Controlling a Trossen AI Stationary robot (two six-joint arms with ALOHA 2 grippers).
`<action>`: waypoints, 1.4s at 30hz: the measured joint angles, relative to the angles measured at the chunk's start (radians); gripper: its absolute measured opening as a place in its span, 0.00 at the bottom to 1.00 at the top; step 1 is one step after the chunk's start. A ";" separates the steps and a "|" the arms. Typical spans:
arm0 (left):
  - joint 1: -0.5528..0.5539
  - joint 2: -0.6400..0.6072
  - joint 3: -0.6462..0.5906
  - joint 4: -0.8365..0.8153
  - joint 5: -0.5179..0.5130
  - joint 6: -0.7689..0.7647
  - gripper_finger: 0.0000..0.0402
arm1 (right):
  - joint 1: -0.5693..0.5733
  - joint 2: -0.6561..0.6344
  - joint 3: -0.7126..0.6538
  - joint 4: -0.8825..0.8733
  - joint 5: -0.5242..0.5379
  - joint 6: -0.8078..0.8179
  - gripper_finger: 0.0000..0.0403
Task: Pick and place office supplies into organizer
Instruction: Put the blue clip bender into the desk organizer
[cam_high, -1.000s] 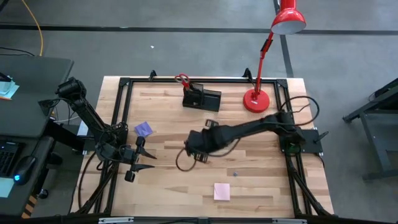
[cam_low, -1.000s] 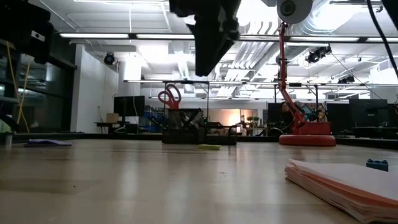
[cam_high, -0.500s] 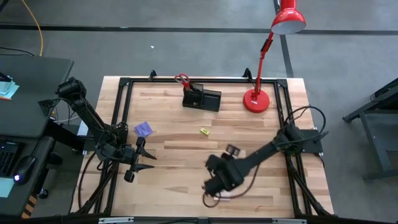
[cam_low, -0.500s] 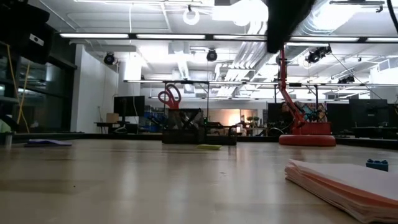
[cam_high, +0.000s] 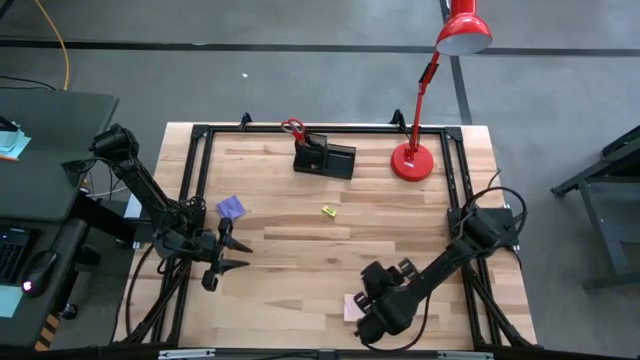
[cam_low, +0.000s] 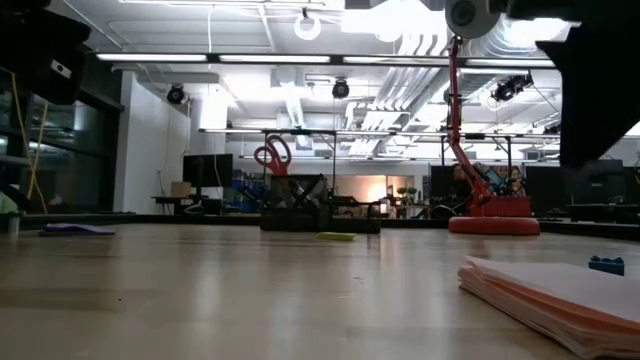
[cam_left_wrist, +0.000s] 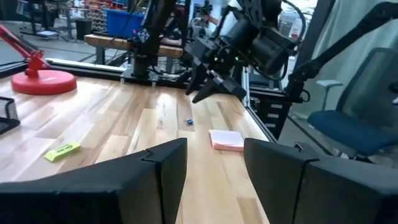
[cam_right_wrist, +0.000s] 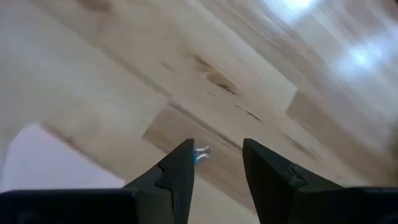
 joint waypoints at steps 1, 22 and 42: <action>0.000 0.000 0.000 0.002 -0.006 0.000 0.37 | 0.005 -0.001 -0.009 0.000 0.003 0.042 0.32; 0.000 0.000 0.000 0.128 -0.046 -0.018 0.37 | -0.007 -0.004 -0.034 0.105 -0.035 0.429 0.32; -0.001 0.000 0.000 0.140 0.144 -0.029 0.37 | -0.018 0.085 -0.033 0.235 -0.029 0.742 0.24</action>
